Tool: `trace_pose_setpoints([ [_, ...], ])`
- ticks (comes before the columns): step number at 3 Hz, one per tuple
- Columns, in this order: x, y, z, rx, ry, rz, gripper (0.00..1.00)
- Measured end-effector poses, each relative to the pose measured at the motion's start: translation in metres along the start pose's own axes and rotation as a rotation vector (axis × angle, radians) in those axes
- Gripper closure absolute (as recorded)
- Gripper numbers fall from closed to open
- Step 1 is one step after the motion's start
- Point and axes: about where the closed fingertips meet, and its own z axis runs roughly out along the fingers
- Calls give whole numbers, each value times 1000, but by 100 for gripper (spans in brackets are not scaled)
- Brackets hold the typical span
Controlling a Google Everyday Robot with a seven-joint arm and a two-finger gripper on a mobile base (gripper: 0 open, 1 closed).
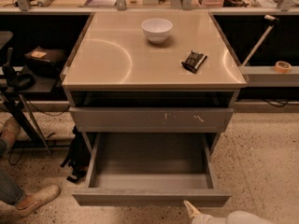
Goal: Close middle drawer
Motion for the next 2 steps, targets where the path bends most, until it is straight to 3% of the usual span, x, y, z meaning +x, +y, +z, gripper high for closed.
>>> trace_pose_setpoints([
  [1, -3, -24, 12, 27, 4, 33, 0],
  [2, 5, -53, 25, 70, 9, 139, 0],
])
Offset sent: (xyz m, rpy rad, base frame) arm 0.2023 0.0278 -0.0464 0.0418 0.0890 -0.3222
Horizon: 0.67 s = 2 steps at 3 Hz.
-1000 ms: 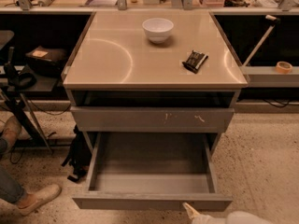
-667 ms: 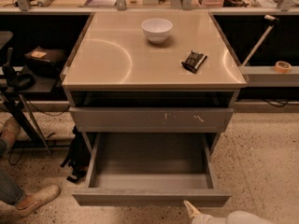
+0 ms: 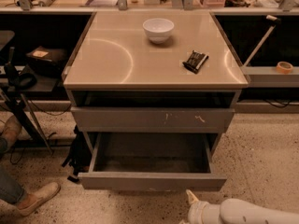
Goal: Close middle drawer
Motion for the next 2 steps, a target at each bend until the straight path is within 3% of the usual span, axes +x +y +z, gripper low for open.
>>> trace_pose_setpoints([
  [1, 0, 0, 0, 0, 0, 0, 0],
  [2, -11, -21, 13, -2, -15, -6, 0],
])
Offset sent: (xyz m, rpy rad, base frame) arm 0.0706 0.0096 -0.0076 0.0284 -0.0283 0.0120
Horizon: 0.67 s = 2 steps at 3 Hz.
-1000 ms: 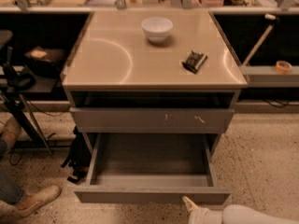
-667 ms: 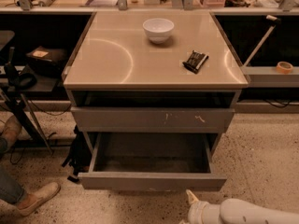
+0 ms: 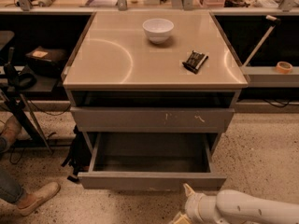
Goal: Close middle drawer
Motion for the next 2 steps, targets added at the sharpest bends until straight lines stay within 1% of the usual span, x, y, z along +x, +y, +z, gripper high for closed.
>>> trace_pose_setpoints([
  [1, -5, -18, 2, 23, 10, 10, 0],
  [2, -24, -32, 11, 35, 20, -5, 0],
])
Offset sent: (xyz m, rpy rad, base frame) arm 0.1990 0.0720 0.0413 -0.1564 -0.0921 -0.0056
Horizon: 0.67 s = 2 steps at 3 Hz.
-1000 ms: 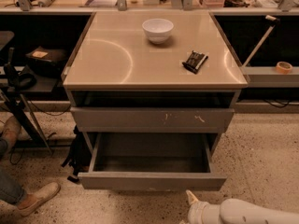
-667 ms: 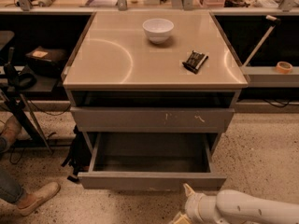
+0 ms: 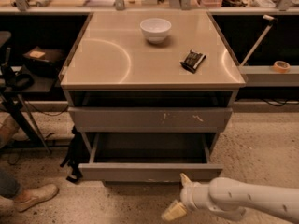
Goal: Close middle drawer
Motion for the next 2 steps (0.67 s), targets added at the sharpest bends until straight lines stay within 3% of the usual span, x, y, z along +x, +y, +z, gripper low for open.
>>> trace_pose_setpoints([
  [1, 1, 0, -1, 0, 0, 0, 0],
  [2, -31, -17, 17, 6, 6, -16, 0],
])
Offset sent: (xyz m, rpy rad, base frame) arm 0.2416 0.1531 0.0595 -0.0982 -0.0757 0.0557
